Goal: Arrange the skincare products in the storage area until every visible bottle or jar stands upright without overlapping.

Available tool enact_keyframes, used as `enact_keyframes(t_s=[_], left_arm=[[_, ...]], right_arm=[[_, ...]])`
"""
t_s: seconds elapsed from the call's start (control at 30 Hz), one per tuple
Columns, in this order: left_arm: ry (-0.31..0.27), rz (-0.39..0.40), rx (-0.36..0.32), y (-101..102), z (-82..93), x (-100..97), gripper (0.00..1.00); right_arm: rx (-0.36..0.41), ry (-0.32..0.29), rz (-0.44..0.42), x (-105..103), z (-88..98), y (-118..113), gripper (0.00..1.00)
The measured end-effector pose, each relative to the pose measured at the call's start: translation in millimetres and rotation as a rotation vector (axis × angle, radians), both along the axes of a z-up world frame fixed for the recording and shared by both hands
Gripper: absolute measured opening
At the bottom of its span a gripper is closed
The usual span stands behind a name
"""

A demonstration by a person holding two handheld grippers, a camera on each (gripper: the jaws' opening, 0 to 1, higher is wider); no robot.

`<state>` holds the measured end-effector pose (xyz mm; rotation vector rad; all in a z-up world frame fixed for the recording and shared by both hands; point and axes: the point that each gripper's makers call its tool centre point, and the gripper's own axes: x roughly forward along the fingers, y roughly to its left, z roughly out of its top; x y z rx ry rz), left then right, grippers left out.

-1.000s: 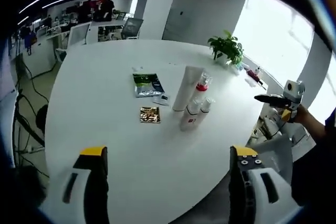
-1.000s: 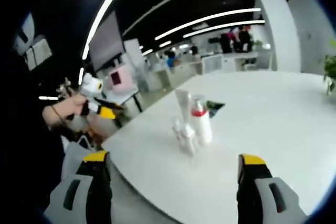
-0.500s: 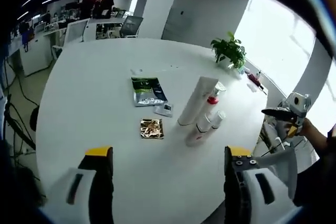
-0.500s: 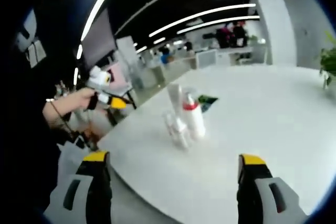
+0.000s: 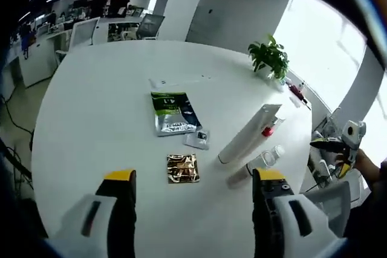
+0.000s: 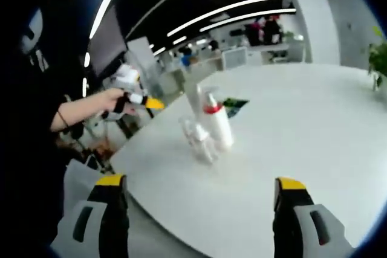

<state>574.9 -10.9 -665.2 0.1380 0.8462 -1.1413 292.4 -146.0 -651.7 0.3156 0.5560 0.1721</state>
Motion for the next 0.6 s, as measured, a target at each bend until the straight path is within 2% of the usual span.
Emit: enact_keyframes(t_s=[0.23,0.47,0.6], left_arm=[[0.021,0.008,-0.005,-14.9,-6.9,14.1,0.71],[0.064,-0.007,0.001,-34.0,-27.0,24.3,0.68],[0.067,-0.010,0.012,-41.5,-38.0,32.1,0.71]], right_arm=[[0.023,-0.001,-0.010,3.0,-5.2,-3.5,0.99],[0.039,0.014,-0.010,4.5,-13.3,-2.5,0.99],[0.049,0.022,-0.013,3.8,-17.5,-3.4,0.99]])
